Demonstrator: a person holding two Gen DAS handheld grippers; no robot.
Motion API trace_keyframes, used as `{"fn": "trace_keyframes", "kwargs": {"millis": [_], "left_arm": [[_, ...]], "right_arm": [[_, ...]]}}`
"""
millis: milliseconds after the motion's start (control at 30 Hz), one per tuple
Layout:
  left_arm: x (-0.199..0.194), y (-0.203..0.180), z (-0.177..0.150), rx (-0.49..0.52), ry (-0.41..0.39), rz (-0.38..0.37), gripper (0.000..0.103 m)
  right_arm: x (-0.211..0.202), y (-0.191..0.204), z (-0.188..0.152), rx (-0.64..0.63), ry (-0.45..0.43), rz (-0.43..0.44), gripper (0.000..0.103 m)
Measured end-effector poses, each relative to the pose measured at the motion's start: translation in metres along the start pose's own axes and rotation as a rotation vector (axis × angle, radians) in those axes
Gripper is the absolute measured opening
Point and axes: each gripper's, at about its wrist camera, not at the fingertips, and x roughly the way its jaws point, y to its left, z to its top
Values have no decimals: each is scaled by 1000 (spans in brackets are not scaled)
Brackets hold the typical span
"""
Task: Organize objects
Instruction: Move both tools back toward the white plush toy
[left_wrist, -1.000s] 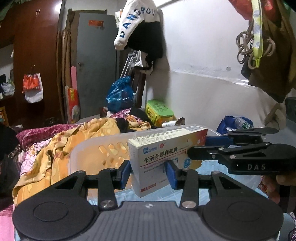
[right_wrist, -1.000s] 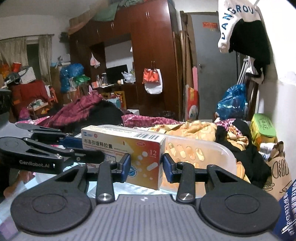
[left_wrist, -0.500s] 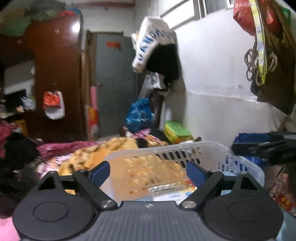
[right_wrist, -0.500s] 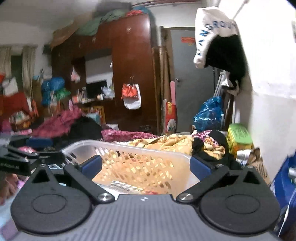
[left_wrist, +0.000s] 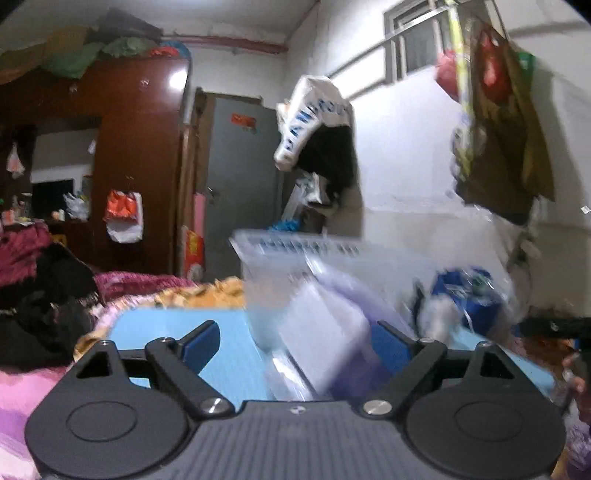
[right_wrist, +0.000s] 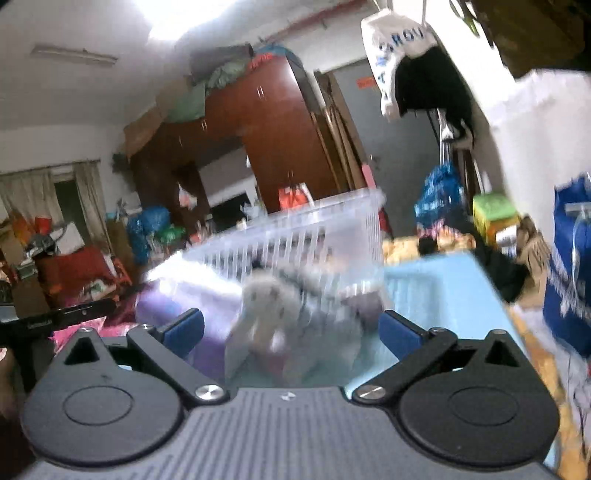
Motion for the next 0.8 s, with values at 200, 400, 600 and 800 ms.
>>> {"fn": "trace_keyframes", "kwargs": {"millis": [200, 400, 600, 800], "left_arm": [[-13, -25, -24, 4, 32, -53, 91], [-11, -62, -43, 84, 59, -137, 91], [-15, -49, -49, 58, 40, -106, 91], [-13, -28, -45, 22, 28, -55, 91]], "right_arm": [[-21, 20, -16, -108, 23, -6, 103], [-25, 24, -28, -167, 60, -1, 103], [-17, 19, -35, -88, 58, 16, 103], [-18, 38, -49, -167, 50, 10, 103]]}}
